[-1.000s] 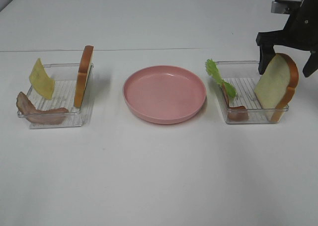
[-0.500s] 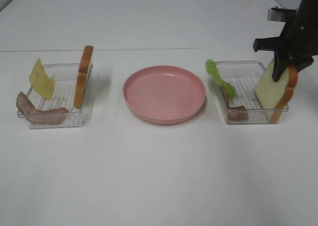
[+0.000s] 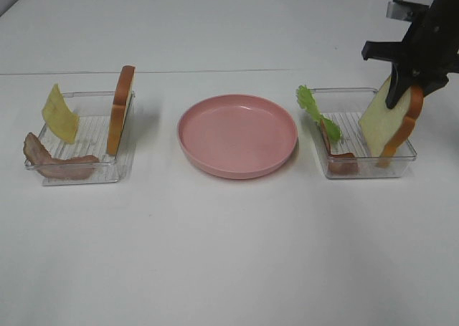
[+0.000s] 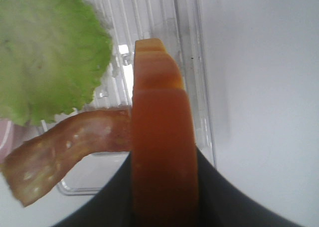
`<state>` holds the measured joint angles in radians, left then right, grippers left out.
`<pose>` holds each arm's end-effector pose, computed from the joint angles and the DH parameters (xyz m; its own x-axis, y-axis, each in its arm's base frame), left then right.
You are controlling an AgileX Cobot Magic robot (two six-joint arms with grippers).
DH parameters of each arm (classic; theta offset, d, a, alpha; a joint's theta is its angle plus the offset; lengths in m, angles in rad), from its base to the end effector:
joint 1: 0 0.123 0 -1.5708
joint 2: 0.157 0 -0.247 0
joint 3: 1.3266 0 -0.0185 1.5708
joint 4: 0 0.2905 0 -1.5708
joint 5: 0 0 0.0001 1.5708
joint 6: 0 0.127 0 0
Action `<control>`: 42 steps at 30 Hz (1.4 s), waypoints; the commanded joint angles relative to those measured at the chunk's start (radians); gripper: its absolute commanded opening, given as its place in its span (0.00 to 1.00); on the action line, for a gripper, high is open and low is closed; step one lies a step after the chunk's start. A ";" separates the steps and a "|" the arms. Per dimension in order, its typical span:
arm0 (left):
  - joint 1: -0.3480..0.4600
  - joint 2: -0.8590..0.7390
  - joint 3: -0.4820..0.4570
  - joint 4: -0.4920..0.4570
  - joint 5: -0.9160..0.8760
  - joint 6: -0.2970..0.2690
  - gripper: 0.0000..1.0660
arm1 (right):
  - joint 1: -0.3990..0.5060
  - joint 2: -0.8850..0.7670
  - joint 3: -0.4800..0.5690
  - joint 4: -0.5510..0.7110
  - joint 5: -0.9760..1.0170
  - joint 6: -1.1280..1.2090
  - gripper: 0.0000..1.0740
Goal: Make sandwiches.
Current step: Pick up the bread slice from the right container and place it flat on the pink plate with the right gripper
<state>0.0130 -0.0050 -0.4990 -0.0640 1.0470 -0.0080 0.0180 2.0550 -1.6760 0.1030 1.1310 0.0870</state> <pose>0.1007 -0.0057 0.2819 -0.4405 -0.0457 -0.8966 0.0192 0.9980 -0.0603 0.4498 0.0199 0.1300 -0.9843 0.1123 -0.1362 0.0976 0.9891 0.1107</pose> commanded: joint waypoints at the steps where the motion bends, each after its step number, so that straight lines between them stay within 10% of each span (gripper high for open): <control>1: 0.005 -0.021 0.000 -0.007 -0.013 0.001 0.96 | 0.000 -0.098 -0.005 0.011 0.019 0.010 0.00; 9: 0.005 -0.021 0.000 -0.007 -0.013 0.001 0.96 | 0.004 -0.264 -0.005 0.060 -0.046 0.023 0.00; 19: 0.005 -0.021 0.000 -0.007 -0.013 0.001 0.96 | 0.221 -0.172 -0.004 0.484 -0.275 -0.138 0.00; 42: 0.005 -0.021 0.000 -0.007 -0.013 0.001 0.96 | 0.304 0.160 -0.006 0.637 -0.387 -0.160 0.00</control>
<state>0.0130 -0.0050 -0.4990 -0.0640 1.0470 -0.0080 0.3210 2.2110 -1.6760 0.7170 0.7500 -0.0560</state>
